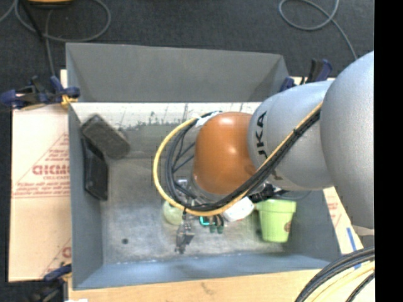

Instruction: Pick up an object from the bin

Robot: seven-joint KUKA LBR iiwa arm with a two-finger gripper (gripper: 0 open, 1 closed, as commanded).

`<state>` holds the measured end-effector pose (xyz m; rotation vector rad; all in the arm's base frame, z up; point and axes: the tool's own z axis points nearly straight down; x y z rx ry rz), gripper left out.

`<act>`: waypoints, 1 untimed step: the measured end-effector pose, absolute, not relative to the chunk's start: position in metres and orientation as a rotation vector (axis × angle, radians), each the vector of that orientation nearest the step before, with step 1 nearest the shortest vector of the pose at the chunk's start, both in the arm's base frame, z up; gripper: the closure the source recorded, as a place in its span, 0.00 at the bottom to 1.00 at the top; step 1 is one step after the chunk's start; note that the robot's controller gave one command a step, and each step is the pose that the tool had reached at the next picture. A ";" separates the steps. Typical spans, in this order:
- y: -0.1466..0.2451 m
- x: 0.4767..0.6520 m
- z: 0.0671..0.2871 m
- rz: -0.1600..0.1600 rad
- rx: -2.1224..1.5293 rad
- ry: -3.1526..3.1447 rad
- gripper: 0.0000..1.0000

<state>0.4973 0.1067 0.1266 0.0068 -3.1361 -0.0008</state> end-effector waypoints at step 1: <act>0.106 0.499 0.130 -0.003 0.002 -3.143 0.00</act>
Offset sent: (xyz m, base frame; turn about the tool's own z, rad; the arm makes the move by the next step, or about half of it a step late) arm 0.0893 -0.0590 -0.0408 -0.2699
